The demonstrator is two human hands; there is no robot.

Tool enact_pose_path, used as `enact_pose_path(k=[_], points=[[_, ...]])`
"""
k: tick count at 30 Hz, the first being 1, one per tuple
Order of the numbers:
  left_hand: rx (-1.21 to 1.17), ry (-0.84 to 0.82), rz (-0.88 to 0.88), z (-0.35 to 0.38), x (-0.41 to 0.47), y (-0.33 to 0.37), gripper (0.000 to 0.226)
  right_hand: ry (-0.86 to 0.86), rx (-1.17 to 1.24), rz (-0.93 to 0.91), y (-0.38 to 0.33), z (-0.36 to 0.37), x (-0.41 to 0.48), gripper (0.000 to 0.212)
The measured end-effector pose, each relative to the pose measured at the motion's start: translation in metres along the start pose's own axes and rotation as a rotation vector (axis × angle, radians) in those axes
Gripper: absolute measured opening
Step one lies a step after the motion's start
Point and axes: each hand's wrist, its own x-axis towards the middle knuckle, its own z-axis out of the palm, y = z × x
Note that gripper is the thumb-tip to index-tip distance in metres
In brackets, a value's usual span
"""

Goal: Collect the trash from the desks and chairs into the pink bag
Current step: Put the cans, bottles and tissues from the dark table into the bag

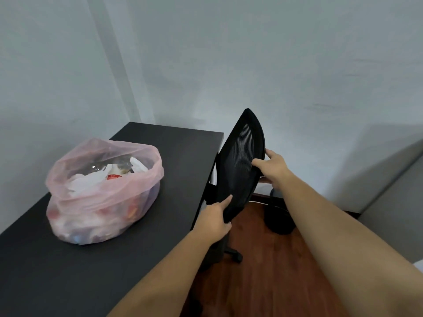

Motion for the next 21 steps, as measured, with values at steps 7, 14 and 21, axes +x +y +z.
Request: enact_pose_path(k=[7, 14, 21], points=[[-0.026, -0.016, -0.037, 0.025, 0.005, 0.044, 0.076, -0.077, 0.019, -0.037, 0.012, -0.045, 0.007, 0.047], [-0.031, -0.014, -0.045, 0.078, 0.015, 0.098, 0.082, -0.083, 0.005, -0.071, 0.02, -0.116, -0.002, 0.044], [-0.066, -0.04, 0.01, 0.115, 0.023, 0.164, 0.085, -0.054, -0.057, -0.094, 0.025, -0.195, -0.006, 0.039]])
